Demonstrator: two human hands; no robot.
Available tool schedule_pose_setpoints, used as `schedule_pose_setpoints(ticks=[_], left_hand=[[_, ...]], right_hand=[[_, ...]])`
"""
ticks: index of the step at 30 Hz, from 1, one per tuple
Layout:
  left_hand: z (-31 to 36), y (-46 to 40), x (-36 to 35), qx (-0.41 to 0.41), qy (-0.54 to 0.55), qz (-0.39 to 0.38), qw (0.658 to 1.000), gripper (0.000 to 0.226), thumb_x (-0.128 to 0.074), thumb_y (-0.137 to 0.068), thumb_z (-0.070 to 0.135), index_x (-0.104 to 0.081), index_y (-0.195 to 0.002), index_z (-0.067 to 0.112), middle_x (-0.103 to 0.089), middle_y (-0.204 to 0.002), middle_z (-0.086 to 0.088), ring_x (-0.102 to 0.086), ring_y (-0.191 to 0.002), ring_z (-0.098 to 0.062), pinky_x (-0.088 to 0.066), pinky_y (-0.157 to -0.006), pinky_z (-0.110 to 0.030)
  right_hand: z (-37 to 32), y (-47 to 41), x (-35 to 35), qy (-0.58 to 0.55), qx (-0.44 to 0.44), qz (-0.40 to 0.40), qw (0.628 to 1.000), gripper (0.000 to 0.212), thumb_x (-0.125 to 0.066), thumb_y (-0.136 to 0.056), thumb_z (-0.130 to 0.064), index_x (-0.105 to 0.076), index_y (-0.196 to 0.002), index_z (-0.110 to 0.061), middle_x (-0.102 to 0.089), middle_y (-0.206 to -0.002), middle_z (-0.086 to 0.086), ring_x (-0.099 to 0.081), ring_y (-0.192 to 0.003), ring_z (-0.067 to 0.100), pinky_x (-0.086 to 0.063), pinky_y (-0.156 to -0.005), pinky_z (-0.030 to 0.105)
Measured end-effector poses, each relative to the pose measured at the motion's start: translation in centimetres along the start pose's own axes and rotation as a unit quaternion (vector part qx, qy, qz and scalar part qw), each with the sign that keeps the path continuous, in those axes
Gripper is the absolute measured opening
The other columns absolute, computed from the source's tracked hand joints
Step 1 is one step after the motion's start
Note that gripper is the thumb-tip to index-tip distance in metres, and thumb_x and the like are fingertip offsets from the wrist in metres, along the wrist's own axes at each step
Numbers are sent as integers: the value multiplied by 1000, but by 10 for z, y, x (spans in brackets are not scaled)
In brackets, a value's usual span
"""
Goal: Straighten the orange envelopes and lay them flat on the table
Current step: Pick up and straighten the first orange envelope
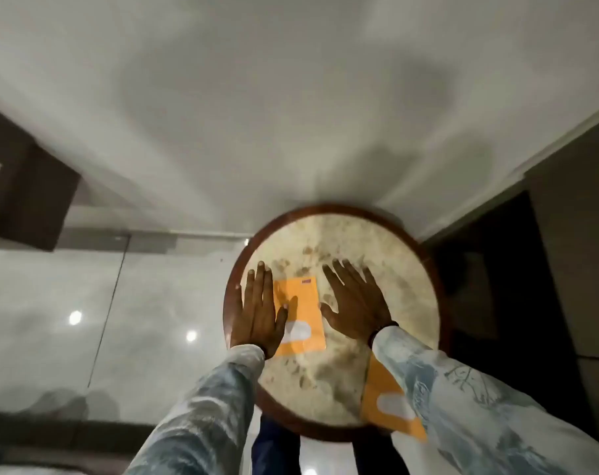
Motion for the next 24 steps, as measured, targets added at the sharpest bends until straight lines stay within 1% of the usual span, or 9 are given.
schedule_pose_setpoints(ticks=[2,4,6,10,12,15,17,21,24], left_hand=[[-13,-3,-40,32,47,-59,997,74,-31,-109,44,0,-166,8,-2,-178,-12,-9,-166,-28,-13,-135,-45],[-21,-2,-70,85,99,-78,988,70,-40,-109,38,-12,-165,7,-25,-172,-16,-29,-159,-31,-28,-129,-43],[-19,-9,-95,153,178,-75,969,63,-45,-107,33,-22,-162,10,-42,-159,-15,-47,-146,-34,-38,-122,-45],[-21,-42,-116,303,373,-3,877,45,-62,-97,20,-49,-139,8,-55,-136,-21,-56,-125,-44,-52,-109,-55],[-20,-55,-120,321,444,3,836,37,-63,-95,22,-54,-129,10,-53,-133,-17,-57,-122,-42,-51,-109,-58],[-14,-75,-110,293,525,33,798,19,-50,-100,23,-55,-117,16,-60,-124,-15,-60,-116,-38,-50,-107,-62],[-8,-97,-97,267,524,61,806,18,-48,-104,15,-57,-119,9,-64,-120,-19,-61,-114,-39,-51,-105,-61],[2,-153,-77,211,451,83,863,26,-55,-104,15,-62,-123,-1,-62,-121,-25,-60,-115,-42,-52,-104,-54],[9,-192,-67,190,404,108,888,22,-63,-99,17,-70,-103,-3,-69,-98,-28,-65,-92,-43,-55,-82,-48]], right_hand=[[-3,-13,-49,-52,-27,-88,994,77,-49,-101,-47,-19,-165,-17,-24,-172,10,-27,-159,30,-28,-127,49],[-6,-18,-87,-112,-79,-120,983,70,-52,-101,-39,-28,-160,-11,-37,-164,14,-41,-149,33,-40,-117,45],[-13,-29,-118,-170,-115,-109,973,62,-54,-100,-32,-36,-153,-6,-42,-158,16,-45,-143,35,-42,-113,43],[-13,-52,-145,-261,-213,-8,942,44,-63,-93,-27,-55,-133,-8,-57,-139,14,-54,-130,35,-48,-103,41],[-9,-61,-151,-321,-273,23,907,38,-69,-88,-30,-60,-121,-12,-64,-127,13,-61,-119,36,-53,-92,40],[-4,-78,-149,-389,-297,39,871,42,-76,-84,-34,-63,-119,-14,-65,-122,12,-64,-113,35,-55,-91,43],[2,-95,-138,-407,-301,49,861,49,-78,-84,-34,-62,-126,-14,-61,-127,14,-62,-116,36,-54,-96,47],[23,-137,-109,-417,-321,70,847,51,-76,-85,-27,-60,-131,-13,-60,-131,16,-63,-117,41,-56,-97,50],[38,-166,-92,-398,-319,89,855,52,-74,-83,-21,-59,-132,-14,-58,-131,14,-64,-116,39,-57,-94,46]])
Point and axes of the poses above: each hand's wrist, its own y-axis away from the middle knuckle, its own x-axis out of the back of the hand, z = x × y, the point moved 2 cm from there along -y, towards the middle knuckle
